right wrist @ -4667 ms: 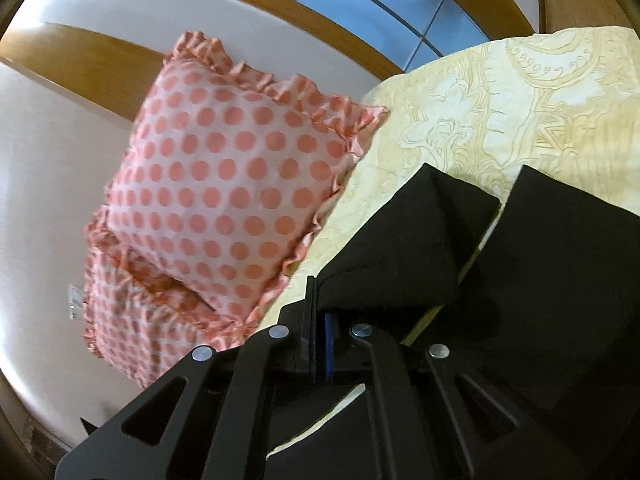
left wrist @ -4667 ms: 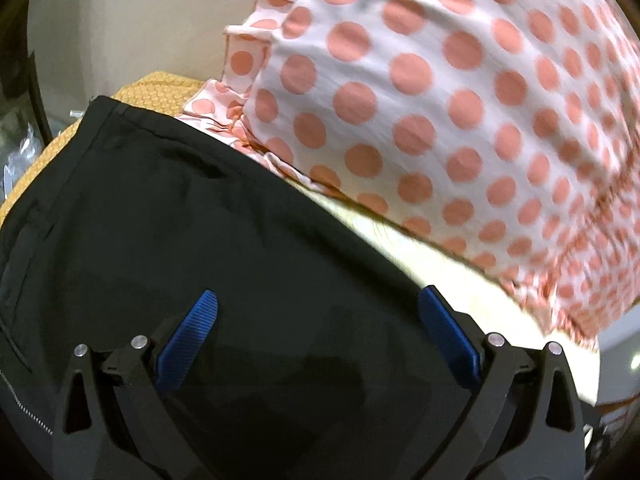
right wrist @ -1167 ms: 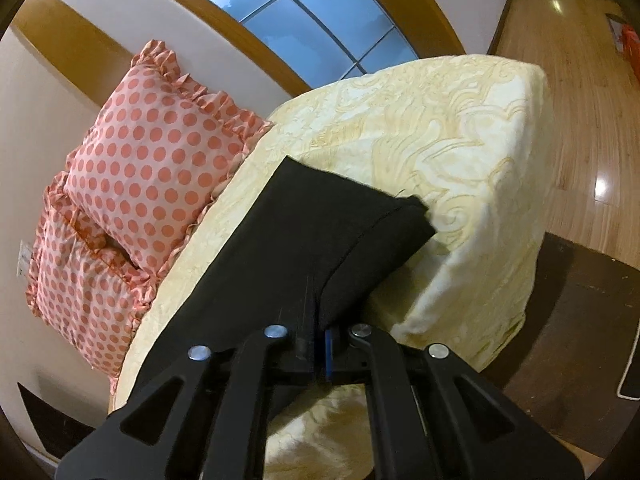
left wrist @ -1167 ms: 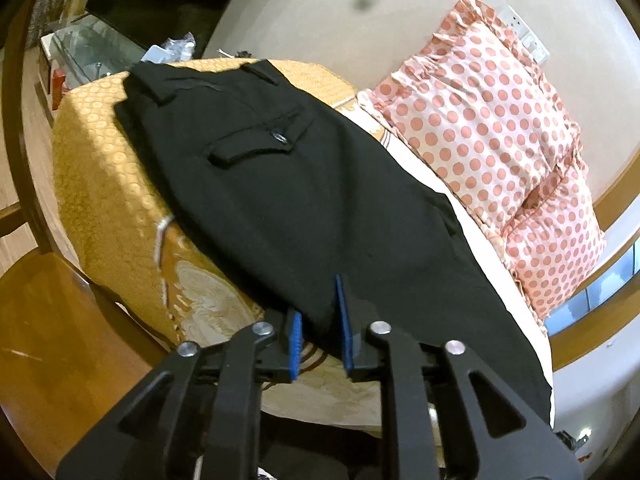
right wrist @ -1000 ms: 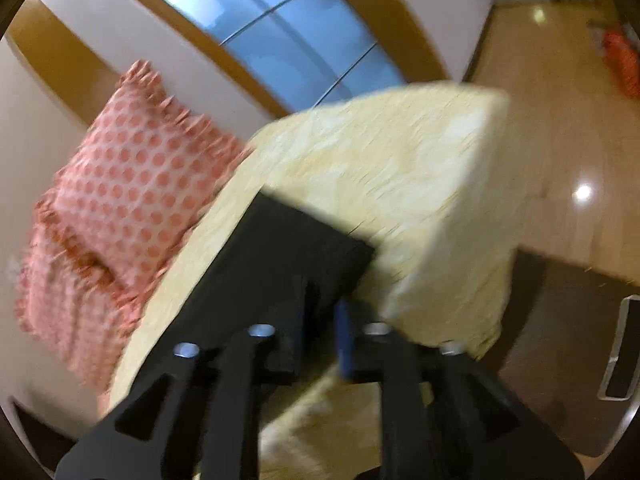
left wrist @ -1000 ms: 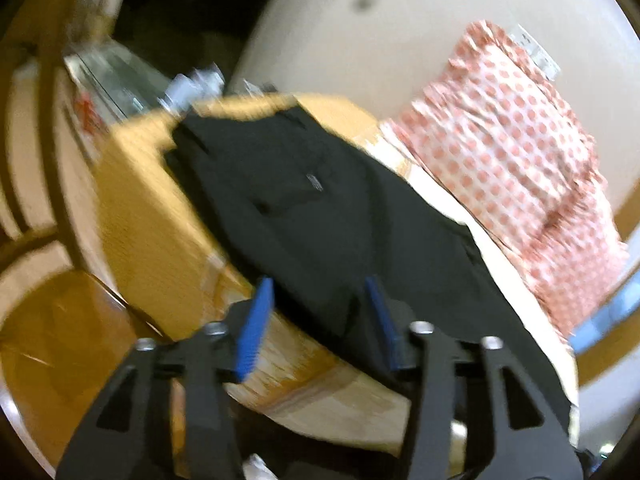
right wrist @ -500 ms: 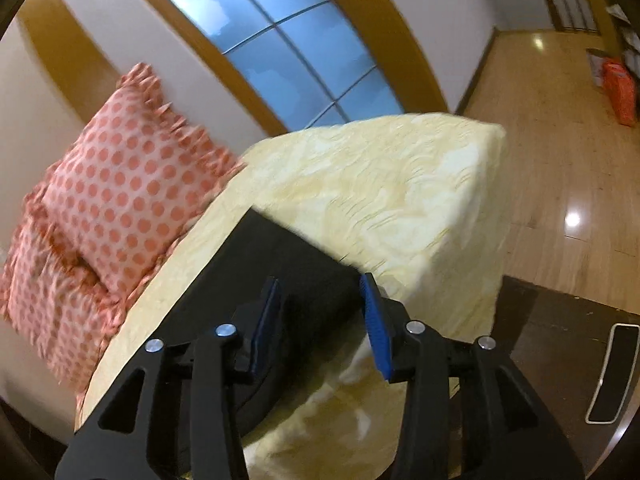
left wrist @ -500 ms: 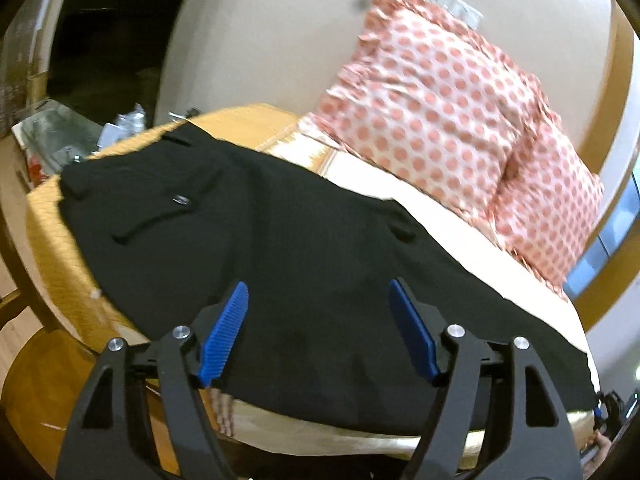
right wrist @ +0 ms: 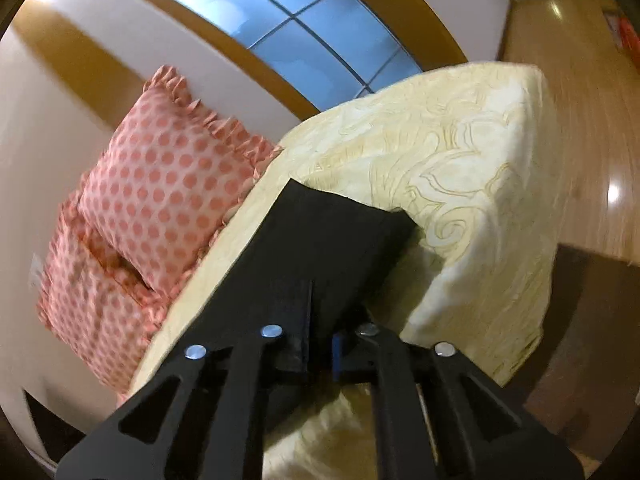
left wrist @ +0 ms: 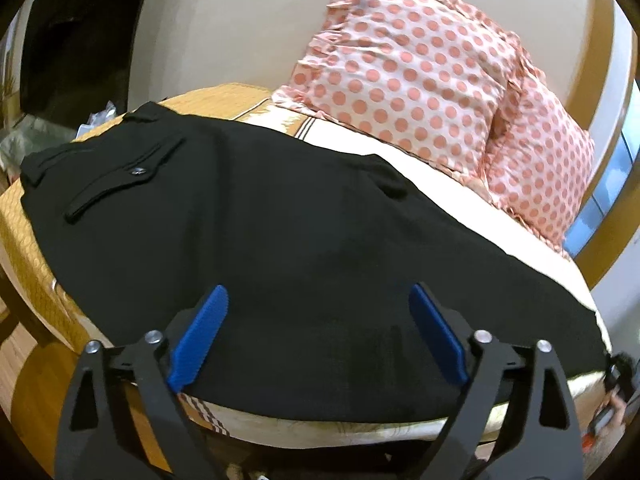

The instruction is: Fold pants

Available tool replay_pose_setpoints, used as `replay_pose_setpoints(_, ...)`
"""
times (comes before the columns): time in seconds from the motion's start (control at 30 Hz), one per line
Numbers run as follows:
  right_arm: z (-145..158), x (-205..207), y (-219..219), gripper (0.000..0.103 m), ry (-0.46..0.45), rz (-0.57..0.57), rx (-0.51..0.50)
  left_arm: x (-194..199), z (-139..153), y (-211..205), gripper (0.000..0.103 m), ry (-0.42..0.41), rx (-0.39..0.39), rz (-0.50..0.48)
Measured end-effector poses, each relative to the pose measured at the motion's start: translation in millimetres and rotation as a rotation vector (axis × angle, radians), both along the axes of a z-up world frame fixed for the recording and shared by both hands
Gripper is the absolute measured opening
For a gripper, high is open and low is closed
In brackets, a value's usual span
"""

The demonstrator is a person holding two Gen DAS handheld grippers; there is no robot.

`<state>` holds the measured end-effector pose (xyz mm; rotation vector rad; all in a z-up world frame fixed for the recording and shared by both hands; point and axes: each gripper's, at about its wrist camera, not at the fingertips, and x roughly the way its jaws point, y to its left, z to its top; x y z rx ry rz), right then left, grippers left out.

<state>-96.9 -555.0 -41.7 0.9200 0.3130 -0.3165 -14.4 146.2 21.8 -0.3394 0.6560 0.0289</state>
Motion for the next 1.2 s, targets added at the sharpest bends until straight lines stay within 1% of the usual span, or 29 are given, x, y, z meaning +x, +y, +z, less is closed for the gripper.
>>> replay_pose_setpoints(0.07,15.7,2.2,11.6,0.006,0.016,-0.015,-0.081,0.7,-1.4,-3.7,0.097,-0.003,0.025,-0.008)
replay_pose_setpoints(0.1,31.0,5.6,24.5,0.006,0.028,-0.015,-0.154,0.8,-2.0,-4.8,0.097,-0.005,0.031,-0.011)
replay_pose_setpoints(0.13,42.2,8.2,33.5,0.006,0.026,-0.003,-0.194,1.4,-2.4,-5.9,0.098,-0.008,0.036,-0.014)
replay_pose_setpoints(0.2,75.8,25.4,68.0,0.006,-0.021,0.071,-0.293,1.8,-2.6,-6.3,0.100,-0.012,0.033,-0.016)
replay_pose_setpoints(0.23,86.2,31.5,81.6,0.006,-0.037,0.102,-0.326,2.1,-2.6,-6.0,0.101,-0.015,0.028,-0.014)
replay_pose_setpoints(0.3,117.9,56.4,139.2,0.006,-0.104,0.253,-0.421,1.9,-2.6,-5.8,0.101,-0.019,0.024,-0.012)
replay_pose_setpoints(0.37,133.8,80.9,202.8,0.006,-0.158,0.446,-0.479,1.3,-2.8,-6.1,0.101,-0.023,0.027,-0.010)
replay_pose_setpoints(0.43,134.1,103.4,268.7,0.006,-0.167,0.654,-0.521,2.0,-2.4,-4.6,0.101,-0.019,0.024,-0.011)
replay_pose_setpoints(0.47,126.9,115.3,306.9,0.006,-0.150,0.778,-0.542,1.8,-2.1,-4.3,0.101,-0.020,0.020,-0.007)
replay_pose_setpoints(0.5,112.2,127.4,350.2,0.006,-0.106,0.918,-0.579,1.8,-1.9,-3.2,0.101,-0.020,0.013,-0.005)
replay_pose_setpoints(0.57,83.3,139.6,405.0,0.005,-0.008,1.068,-0.653,1.8,-0.5,-0.4,0.101,-0.023,-0.007,-0.004)
replay_pose_setpoints(0.6,69.0,143.3,424.2,0.005,0.027,1.114,-0.670,1.6,-0.2,1.6,0.101,-0.025,-0.018,-0.006)
replay_pose_setpoints(0.67,55.1,150.1,438.0,0.005,0.068,1.147,-0.643,1.1,0.9,3.3,0.101,-0.033,-0.032,-0.012)
replay_pose_setpoints(0.73,55.0,155.1,439.2,0.005,0.073,1.135,-0.630,0.9,1.0,3.4,0.101,-0.038,-0.033,-0.019)
replay_pose_setpoints(0.8,64.6,157.8,433.6,0.005,0.036,1.112,-0.601,1.4,1.2,2.1,0.101,-0.040,-0.024,-0.020)
replay_pose_setpoints(0.83,69.4,156.0,434.4,0.005,0.009,1.109,-0.604,1.3,1.0,0.8,0.101,-0.041,-0.019,-0.020)
replay_pose_setpoints(0.87,69.7,149.0,439.8,0.005,-0.006,1.115,-0.630,1.7,1.0,0.0,0.101,-0.041,-0.014,-0.020)
replay_pose_setpoints(0.93,65.1,139.6,451.7,0.005,-0.001,1.152,-0.707,1.1,1.3,0.0,0.101,-0.044,-0.014,-0.020)
replay_pose_setpoints(1.0,53.0,127.5,459.5,0.006,0.019,1.196,-0.745,-2.0,3.7,4.4,0.101,-0.047,-0.049,-0.021)
replay_pose_setpoints(1.07,45.8,121.4,464.8,0.005,0.023,1.203,-0.801,-9.5,10.4,15.3,0.101,-0.071,-0.115,-0.015)
replay_pose_setpoints(1.1,44.0,116.2,467.4,0.006,0.015,1.199,-0.839,-14.0,14.1,21.2,0.101,-0.089,-0.131,0.001)
replay_pose_setpoints(1.13,43.7,111.5,470.2,0.006,0.002,1.191,-0.873,-21.4,20.4,30.6,0.101,-0.116,-0.132,0.041)
replay_pose_setpoints(1.2,44.8,103.4,475.8,0.006,-0.020,1.176,-0.914,-29.1,27.5,43.0,0.101,-0.142,-0.116,0.097)
